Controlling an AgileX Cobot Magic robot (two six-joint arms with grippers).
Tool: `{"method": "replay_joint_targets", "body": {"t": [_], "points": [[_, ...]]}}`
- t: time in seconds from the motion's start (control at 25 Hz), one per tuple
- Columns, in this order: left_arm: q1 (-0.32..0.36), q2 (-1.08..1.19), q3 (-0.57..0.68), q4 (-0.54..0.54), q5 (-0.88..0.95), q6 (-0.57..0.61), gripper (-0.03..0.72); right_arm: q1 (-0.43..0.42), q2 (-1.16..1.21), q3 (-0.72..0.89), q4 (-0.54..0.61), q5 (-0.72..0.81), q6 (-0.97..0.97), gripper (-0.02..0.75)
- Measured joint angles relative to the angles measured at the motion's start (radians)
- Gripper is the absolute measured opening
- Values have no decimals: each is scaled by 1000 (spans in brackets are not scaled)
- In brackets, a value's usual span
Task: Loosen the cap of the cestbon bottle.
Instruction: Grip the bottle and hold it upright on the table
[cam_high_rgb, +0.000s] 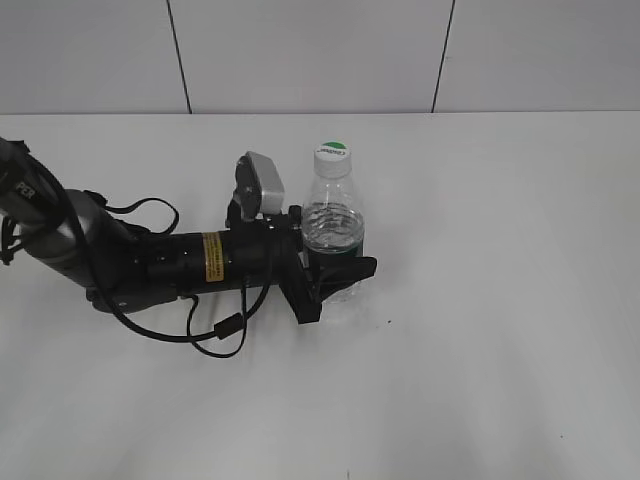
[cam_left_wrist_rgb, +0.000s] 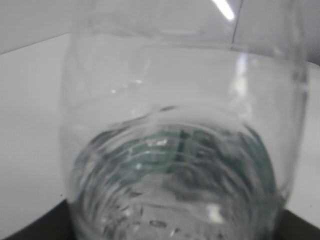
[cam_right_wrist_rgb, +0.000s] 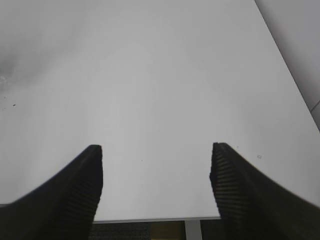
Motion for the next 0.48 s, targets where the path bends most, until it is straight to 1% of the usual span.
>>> {"method": "replay_joint_targets", "body": {"t": [0.32, 0.48], "points": [[0, 0, 0, -1, 70, 0, 409, 0, 0, 0, 0, 0, 0, 516], [0, 5, 0, -9, 72, 0, 407, 0, 0, 0, 0, 0, 6, 516]]}}
